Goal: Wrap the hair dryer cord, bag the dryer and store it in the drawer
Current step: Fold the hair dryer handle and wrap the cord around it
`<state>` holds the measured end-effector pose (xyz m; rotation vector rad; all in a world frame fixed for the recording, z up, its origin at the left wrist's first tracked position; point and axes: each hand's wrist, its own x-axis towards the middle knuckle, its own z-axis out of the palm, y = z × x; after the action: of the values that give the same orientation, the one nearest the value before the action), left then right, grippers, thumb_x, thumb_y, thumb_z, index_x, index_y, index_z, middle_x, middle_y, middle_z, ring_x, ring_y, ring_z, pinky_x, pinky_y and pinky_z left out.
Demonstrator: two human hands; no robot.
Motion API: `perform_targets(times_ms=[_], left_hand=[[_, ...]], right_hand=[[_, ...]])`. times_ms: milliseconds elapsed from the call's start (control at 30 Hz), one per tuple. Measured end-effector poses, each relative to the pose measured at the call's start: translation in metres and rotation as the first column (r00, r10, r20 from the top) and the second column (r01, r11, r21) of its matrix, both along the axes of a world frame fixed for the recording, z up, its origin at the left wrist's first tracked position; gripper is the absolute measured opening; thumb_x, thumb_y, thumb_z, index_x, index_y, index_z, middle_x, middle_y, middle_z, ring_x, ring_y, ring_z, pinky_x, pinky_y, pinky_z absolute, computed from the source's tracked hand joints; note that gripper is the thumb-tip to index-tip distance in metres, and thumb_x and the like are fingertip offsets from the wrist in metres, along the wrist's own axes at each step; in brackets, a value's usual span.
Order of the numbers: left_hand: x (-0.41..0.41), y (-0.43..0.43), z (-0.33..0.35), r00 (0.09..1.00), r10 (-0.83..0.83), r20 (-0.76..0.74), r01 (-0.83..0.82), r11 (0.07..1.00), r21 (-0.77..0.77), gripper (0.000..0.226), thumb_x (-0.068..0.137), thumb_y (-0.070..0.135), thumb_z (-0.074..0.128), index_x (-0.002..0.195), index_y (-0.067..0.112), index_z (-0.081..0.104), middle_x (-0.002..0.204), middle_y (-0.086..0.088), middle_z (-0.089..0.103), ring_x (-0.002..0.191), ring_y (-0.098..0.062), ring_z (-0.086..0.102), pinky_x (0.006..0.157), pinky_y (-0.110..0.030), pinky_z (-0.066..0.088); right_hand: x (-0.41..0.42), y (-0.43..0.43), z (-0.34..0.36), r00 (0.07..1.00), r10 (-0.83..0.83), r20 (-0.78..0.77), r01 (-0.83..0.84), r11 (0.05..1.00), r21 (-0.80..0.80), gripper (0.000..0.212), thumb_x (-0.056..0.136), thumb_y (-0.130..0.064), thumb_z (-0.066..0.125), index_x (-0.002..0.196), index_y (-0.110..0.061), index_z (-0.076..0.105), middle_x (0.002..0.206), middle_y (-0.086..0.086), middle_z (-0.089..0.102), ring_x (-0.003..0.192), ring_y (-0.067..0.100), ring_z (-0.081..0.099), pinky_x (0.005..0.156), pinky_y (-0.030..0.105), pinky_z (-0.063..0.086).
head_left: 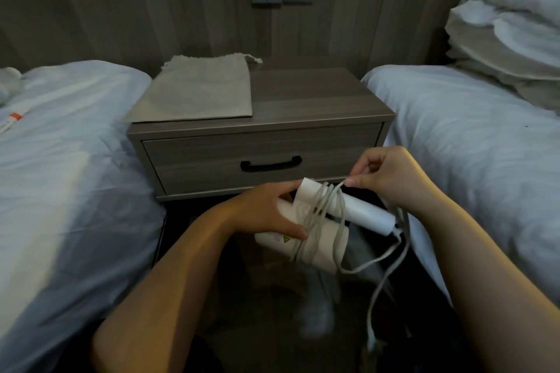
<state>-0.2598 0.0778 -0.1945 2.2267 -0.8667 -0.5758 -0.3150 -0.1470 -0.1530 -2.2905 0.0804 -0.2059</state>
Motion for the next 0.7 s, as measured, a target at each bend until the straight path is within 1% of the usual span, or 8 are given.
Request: perform_targets(times_ms=[67,167,300,433,500,567,667,700], left_hand=[[0.0,0.002,0.002,0.999,-0.026,-0.046,0.025,1.0,-0.006,0.062,0.067,0.031,0.08,0.11,0.057,0.043,0.115,0.021,0.057,0.108,-0.002,0.055,0.094,-0.03,0.047],[0.001,0.002,0.003,0.996,-0.052,-0.067,0.051,0.998,-0.02,0.06,0.069,0.028,0.079,0.106,0.057,0.042,0.112,0.023,0.056,0.107,-0.002,0.055,0.091,-0.028,0.047],[0.003,0.004,0.001,0.991,-0.082,-0.104,0.075,0.995,-0.069,0.057,0.071,0.025,0.078,0.102,0.056,0.043,0.107,0.027,0.054,0.102,0.003,0.054,0.086,-0.02,0.045],[0.003,0.004,0.002,0.972,-0.103,-0.211,0.071,0.985,-0.155,0.05,0.075,0.017,0.074,0.104,0.048,0.047,0.107,0.021,0.056,0.097,0.004,0.057,0.079,-0.015,0.046],[0.0,0.002,0.001,0.954,-0.11,-0.279,0.042,0.97,-0.24,0.05,0.067,0.028,0.074,0.107,0.045,0.048,0.108,0.018,0.058,0.096,0.005,0.06,0.078,-0.014,0.048],[-0.001,-0.001,-0.002,0.933,-0.126,-0.338,0.009,0.946,-0.325,0.059,0.056,0.044,0.072,0.111,0.041,0.051,0.111,0.013,0.062,0.102,-0.003,0.061,0.085,-0.022,0.051],[0.001,-0.008,-0.012,0.89,-0.135,-0.435,-0.079,0.895,-0.438,0.081,0.04,0.062,0.081,0.111,0.031,0.056,0.104,0.01,0.069,0.098,-0.007,0.066,0.081,-0.023,0.053],[0.001,-0.01,-0.015,0.879,-0.122,-0.461,-0.121,0.877,-0.464,0.086,0.036,0.065,0.081,0.11,0.029,0.056,0.103,0.009,0.069,0.096,-0.007,0.067,0.08,-0.023,0.053]], right_hand=[[0.001,-0.008,-0.001,0.995,0.082,-0.048,-0.076,0.99,0.117,0.011,0.078,-0.003,0.071,0.068,-0.009,0.069,0.056,0.007,0.061,0.049,0.006,0.05,0.053,0.019,0.043],[0.002,-0.021,-0.004,0.974,0.186,-0.126,-0.142,0.944,0.298,0.025,0.084,0.009,0.057,0.071,-0.009,0.069,0.05,0.001,0.055,0.045,0.008,0.045,0.046,0.017,0.039],[0.005,-0.021,-0.008,0.983,0.128,-0.129,-0.094,0.967,0.238,0.014,0.083,-0.001,0.064,0.071,-0.007,0.066,0.052,0.005,0.054,0.038,0.006,0.041,0.039,0.016,0.034],[0.01,-0.022,-0.014,0.982,0.105,-0.158,-0.027,0.902,0.431,0.016,0.081,-0.007,0.067,0.067,-0.006,0.059,0.045,-0.002,0.057,0.032,0.002,0.04,0.034,0.013,0.032],[0.015,-0.021,-0.016,0.983,0.094,-0.159,-0.01,0.886,0.463,0.015,0.081,-0.007,0.066,0.068,-0.007,0.06,0.045,-0.006,0.061,0.039,0.0,0.05,0.04,0.011,0.04],[0.014,-0.016,-0.021,0.98,0.118,-0.158,-0.005,0.816,0.578,0.011,0.073,-0.004,0.072,0.069,-0.007,0.063,0.056,-0.001,0.067,0.051,0.007,0.06,0.046,0.013,0.048],[0.017,-0.01,-0.036,0.981,0.13,-0.14,0.033,0.606,0.794,0.052,0.025,-0.009,0.09,0.07,-0.011,0.064,0.063,0.003,0.068,0.052,0.01,0.065,0.05,0.019,0.053],[0.019,-0.007,-0.04,0.982,0.097,-0.159,0.07,0.596,0.8,0.049,0.034,-0.007,0.089,0.073,-0.014,0.061,0.066,0.001,0.068,0.054,0.008,0.065,0.051,0.017,0.054]])
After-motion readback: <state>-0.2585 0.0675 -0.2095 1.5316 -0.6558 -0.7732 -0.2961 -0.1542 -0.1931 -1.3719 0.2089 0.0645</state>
